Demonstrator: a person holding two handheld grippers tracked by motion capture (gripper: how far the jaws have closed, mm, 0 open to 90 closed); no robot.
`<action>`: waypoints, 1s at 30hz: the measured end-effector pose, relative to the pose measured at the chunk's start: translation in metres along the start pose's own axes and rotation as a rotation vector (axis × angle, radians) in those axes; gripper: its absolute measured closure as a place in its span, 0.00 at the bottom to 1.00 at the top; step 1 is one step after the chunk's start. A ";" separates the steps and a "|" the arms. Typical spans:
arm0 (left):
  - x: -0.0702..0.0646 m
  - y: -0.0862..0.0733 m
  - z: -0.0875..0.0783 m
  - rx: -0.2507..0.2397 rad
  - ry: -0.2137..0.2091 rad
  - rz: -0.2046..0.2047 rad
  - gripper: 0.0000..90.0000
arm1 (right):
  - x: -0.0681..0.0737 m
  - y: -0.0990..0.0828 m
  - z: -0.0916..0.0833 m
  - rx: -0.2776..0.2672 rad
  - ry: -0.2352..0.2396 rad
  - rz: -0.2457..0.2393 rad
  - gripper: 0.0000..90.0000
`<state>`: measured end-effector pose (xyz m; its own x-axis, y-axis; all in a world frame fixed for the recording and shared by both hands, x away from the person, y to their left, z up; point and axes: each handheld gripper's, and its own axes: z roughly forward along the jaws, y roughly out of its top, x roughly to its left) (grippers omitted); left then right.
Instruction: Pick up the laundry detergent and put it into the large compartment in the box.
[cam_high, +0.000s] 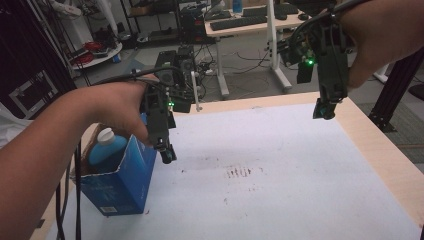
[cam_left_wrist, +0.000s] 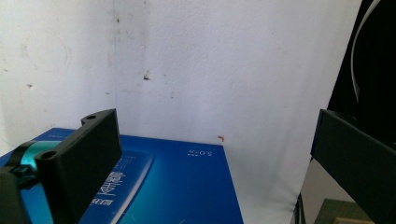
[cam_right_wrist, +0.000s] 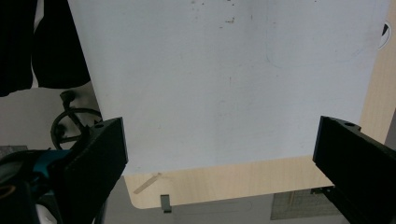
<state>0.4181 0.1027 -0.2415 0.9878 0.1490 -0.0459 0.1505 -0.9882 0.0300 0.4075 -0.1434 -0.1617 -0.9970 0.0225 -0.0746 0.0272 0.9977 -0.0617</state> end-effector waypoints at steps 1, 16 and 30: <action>0.001 0.000 0.000 -0.002 0.001 -0.002 0.02 | 0.000 0.000 0.000 -0.003 0.002 0.007 0.02; 0.000 0.005 0.002 -0.013 0.003 0.007 0.02 | 0.000 0.000 0.000 0.002 0.004 0.006 0.02; -0.001 0.003 0.003 -0.005 0.006 0.002 0.02 | 0.001 0.000 -0.002 -0.006 0.002 0.009 0.02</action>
<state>0.4176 0.0992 -0.2446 0.9883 0.1471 -0.0397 0.1485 -0.9883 0.0351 0.4068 -0.1430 -0.1601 -0.9968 0.0313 -0.0733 0.0354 0.9979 -0.0547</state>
